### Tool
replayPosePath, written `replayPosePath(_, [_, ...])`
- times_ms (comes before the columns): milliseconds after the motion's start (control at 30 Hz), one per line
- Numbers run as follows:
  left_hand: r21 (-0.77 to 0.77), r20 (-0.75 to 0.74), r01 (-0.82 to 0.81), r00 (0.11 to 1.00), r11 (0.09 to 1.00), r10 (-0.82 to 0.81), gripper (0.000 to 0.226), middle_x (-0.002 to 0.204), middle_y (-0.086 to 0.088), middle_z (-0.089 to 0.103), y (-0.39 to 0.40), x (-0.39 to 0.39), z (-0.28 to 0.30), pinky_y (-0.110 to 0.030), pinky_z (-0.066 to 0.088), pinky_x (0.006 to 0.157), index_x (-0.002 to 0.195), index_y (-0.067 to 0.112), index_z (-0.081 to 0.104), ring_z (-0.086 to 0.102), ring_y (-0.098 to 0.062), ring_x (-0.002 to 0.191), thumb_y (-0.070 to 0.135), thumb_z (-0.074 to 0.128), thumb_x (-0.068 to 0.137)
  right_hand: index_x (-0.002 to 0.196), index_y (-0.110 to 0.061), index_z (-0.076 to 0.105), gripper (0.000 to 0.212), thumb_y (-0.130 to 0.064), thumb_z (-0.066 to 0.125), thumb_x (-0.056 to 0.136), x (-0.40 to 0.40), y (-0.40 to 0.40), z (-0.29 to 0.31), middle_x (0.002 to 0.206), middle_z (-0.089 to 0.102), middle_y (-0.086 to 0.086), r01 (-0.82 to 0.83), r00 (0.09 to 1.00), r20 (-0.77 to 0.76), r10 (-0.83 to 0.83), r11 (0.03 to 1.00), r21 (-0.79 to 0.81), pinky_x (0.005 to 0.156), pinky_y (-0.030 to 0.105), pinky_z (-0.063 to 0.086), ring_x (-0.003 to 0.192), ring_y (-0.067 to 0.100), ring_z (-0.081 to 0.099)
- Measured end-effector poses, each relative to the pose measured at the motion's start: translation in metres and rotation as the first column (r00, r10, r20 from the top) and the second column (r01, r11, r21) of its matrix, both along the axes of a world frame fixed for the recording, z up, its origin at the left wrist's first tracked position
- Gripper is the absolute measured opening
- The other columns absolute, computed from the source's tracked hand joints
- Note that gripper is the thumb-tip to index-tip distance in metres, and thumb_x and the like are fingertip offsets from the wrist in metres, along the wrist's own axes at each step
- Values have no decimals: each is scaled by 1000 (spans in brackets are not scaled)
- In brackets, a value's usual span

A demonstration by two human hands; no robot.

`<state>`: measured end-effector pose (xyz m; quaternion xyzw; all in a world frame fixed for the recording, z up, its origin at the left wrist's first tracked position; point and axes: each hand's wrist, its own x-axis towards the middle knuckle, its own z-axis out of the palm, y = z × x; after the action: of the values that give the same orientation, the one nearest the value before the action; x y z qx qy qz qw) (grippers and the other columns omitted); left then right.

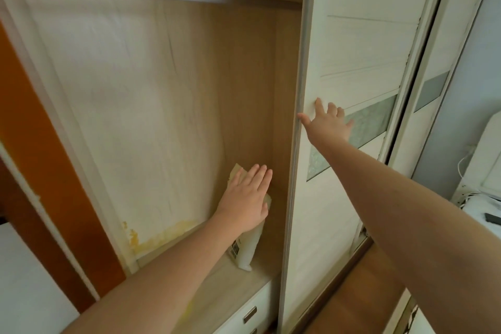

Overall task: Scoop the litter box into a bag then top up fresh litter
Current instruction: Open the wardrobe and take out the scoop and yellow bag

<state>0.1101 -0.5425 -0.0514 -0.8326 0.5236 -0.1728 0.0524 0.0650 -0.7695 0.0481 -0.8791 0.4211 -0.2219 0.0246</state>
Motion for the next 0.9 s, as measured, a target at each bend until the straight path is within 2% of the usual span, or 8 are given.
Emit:
replayPosePath(100, [-36, 27, -24, 999, 999, 25, 68, 164, -7, 2, 6, -5, 0, -48, 5, 122, 156, 16, -1, -3, -24, 151, 45, 26, 101, 153, -24, 9, 67, -60, 12, 97, -10, 5, -7, 159, 16, 8, 6, 997, -79, -3, 999, 34, 114, 58, 16, 146, 32, 13])
replayPosePath(267, [-67, 3, -112, 994, 991, 112, 68, 164, -9, 4, 14, -14, -2, -45, 0, 122, 156, 13, 1, -2, -25, 151, 47, 23, 101, 153, -22, 9, 70, -62, 13, 96, -29, 26, -35, 160, 14, 8, -43, 996, -79, 48, 998, 55, 115, 55, 16, 146, 30, 12])
replayPosePath(500, [-139, -61, -211, 977, 968, 205, 66, 162, -6, 16, 47, -27, -26, -47, 4, 121, 155, 14, 15, 6, -24, 151, 43, 29, 98, 153, -22, 11, 65, -57, 16, 99, -58, 64, -86, 160, 16, 6, -213, 972, -98, 213, 977, 9, 118, 48, 15, 148, 25, 11])
replayPosePath(600, [-116, -72, -247, 968, 962, 240, 66, 161, -5, 23, 70, -27, -43, -47, 5, 120, 154, 15, 21, 11, -24, 150, 46, 26, 97, 153, -21, 15, 62, -53, 16, 100, -68, 88, -110, 160, 17, 5, -312, 945, -111, 309, 950, -16, 119, 46, 12, 148, 22, 8])
replayPosePath(667, [-97, -44, -278, 960, 956, 275, 71, 160, -6, 26, 86, -26, -53, -49, 7, 120, 153, 15, 25, 13, -25, 150, 51, 15, 92, 153, -21, 16, 60, -51, 16, 100, -71, 106, -128, 160, 17, 4, -362, 926, -127, 356, 932, -29, 120, 45, 10, 148, 21, 7])
replayPosePath(733, [-42, -58, -286, 957, 957, 283, 78, 162, -6, 20, 100, -25, -63, -48, 4, 121, 155, 16, 20, 8, -24, 151, 54, 4, 89, 153, -22, 17, 59, -49, 17, 101, -71, 127, -145, 160, 18, 3, -404, 906, -157, 393, 914, -44, 119, 45, 10, 148, 21, 9])
replayPosePath(800, [24, -91, -261, 961, 965, 263, 76, 162, -6, 17, 113, -27, -75, -47, 3, 122, 155, 16, 15, 5, -24, 151, 53, 3, 90, 153, -23, 17, 58, -49, 18, 101, -69, 147, -161, 159, 19, 2, -436, 889, -179, 422, 898, -49, 118, 44, 11, 148, 21, 11])
replayPosePath(900, [53, -138, -244, 959, 968, 249, 73, 152, -12, 40, 129, -31, -89, -49, 20, 118, 149, 11, 36, 28, -29, 145, 50, 13, 91, 152, -24, 18, 56, -47, 21, 101, -62, 172, -178, 158, 23, 1, -453, 879, -184, 440, 891, -33, 119, 44, 15, 147, 22, 14])
